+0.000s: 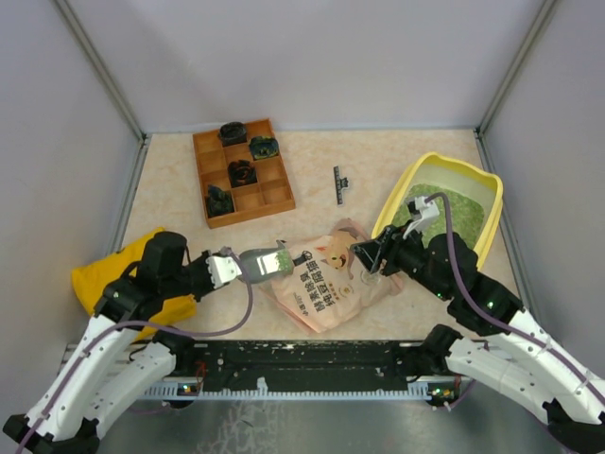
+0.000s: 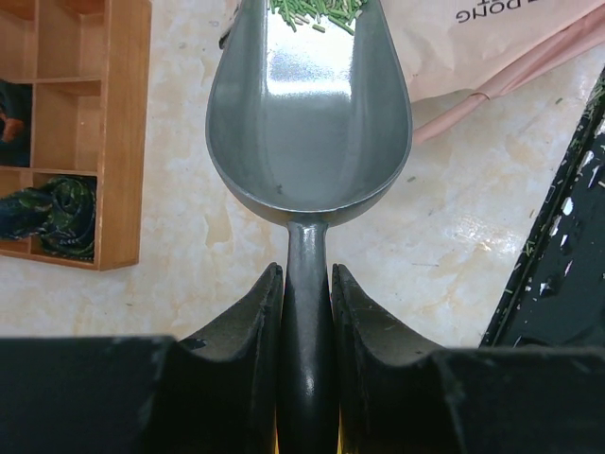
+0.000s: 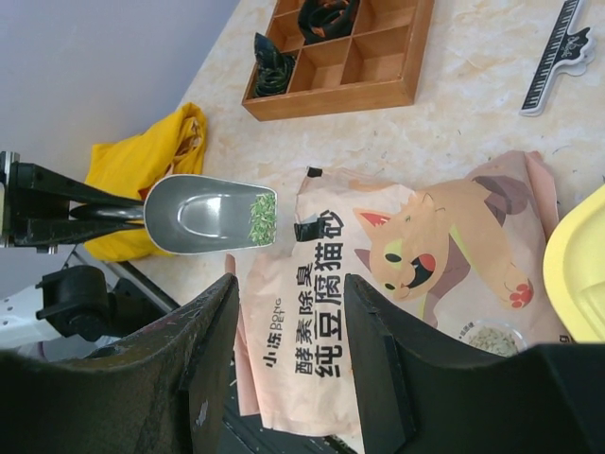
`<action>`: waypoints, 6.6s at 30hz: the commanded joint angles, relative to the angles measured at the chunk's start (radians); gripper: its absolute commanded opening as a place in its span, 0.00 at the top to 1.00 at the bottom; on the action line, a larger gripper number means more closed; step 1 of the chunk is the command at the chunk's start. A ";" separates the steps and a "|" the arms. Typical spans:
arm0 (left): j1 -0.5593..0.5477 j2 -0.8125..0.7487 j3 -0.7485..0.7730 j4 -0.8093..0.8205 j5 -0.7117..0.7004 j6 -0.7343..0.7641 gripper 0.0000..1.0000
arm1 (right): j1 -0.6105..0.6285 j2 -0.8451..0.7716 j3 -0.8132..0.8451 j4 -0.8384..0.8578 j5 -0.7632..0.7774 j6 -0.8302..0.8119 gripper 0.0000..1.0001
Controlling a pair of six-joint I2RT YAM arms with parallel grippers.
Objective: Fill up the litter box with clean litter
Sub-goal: 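Scoop the cat litter from the cat litter bag, then pour the cat litter into the litter box, then scoop the cat litter from the cat litter bag.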
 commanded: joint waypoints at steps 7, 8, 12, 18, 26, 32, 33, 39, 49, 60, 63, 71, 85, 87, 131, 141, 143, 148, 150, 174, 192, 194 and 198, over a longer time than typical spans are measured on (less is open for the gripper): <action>0.006 -0.055 0.102 0.143 0.159 -0.113 0.99 | -0.005 -0.016 0.043 0.055 -0.007 0.014 0.52; 0.006 -0.061 0.094 0.179 0.188 -0.139 0.99 | -0.005 -0.018 0.059 0.049 -0.001 0.013 0.52; 0.006 -0.078 0.039 0.354 0.281 -0.286 0.99 | -0.005 -0.020 0.190 0.011 0.032 -0.021 0.53; 0.006 -0.076 -0.097 0.621 0.375 -0.441 0.99 | -0.005 -0.051 0.248 -0.019 0.089 -0.045 0.53; 0.005 0.111 -0.033 0.652 0.416 -0.404 1.00 | -0.005 -0.068 0.235 -0.058 0.097 -0.010 0.53; -0.023 0.289 0.086 0.672 0.395 -0.342 1.00 | -0.005 -0.082 0.255 -0.063 0.145 -0.003 0.53; -0.039 0.318 0.106 0.677 0.377 -0.326 1.00 | -0.005 -0.082 0.263 -0.065 0.152 -0.005 0.54; -0.201 0.525 0.244 0.660 0.145 -0.132 1.00 | -0.006 -0.091 0.296 -0.043 0.185 -0.008 0.54; -0.373 0.829 0.432 0.753 -0.009 0.093 1.00 | -0.005 -0.135 0.321 -0.034 0.225 0.011 0.54; -0.502 1.087 0.703 0.791 -0.221 0.382 1.00 | -0.005 -0.179 0.297 -0.023 0.264 0.012 0.54; -0.531 1.123 0.748 0.797 -0.263 0.460 1.00 | -0.006 -0.184 0.291 -0.023 0.261 0.011 0.54; -0.625 1.203 0.783 0.818 -0.448 0.738 1.00 | -0.005 -0.200 0.285 -0.011 0.279 -0.010 0.54; -0.722 1.312 0.749 0.925 -0.778 1.119 1.00 | -0.005 -0.201 0.275 -0.008 0.272 -0.006 0.54; -0.727 1.312 0.746 0.931 -0.782 1.123 1.00 | -0.006 -0.203 0.274 -0.011 0.273 -0.007 0.54; -0.255 0.641 0.419 0.279 -0.283 -0.097 1.00 | -0.006 -0.160 0.075 -0.113 0.158 0.044 0.53; -0.227 0.436 0.383 -0.079 -0.326 -0.114 1.00 | -0.005 -0.107 0.046 -0.070 0.134 0.047 0.53; -0.227 0.420 0.379 -0.139 -0.345 -0.119 1.00 | -0.006 -0.094 0.047 -0.059 0.125 0.046 0.53; -0.227 0.393 0.358 -0.214 -0.360 -0.119 1.00 | -0.006 -0.069 0.050 -0.044 0.108 0.046 0.53; -0.227 0.383 0.347 -0.214 -0.343 -0.110 1.00 | -0.006 -0.067 0.049 -0.042 0.105 0.046 0.53; -0.227 0.431 0.246 -0.004 -0.204 -0.047 1.00 | -0.005 -0.114 0.029 -0.057 0.103 0.053 0.53; -0.227 0.506 0.188 0.132 -0.106 0.027 1.00 | -0.006 -0.127 0.021 -0.074 0.107 0.089 0.53; -0.227 0.511 0.184 0.141 -0.098 0.029 1.00 | -0.006 -0.126 0.021 -0.074 0.109 0.089 0.53; -0.227 0.524 0.180 0.153 -0.093 0.032 1.00 | -0.006 -0.122 0.021 -0.069 0.110 0.088 0.53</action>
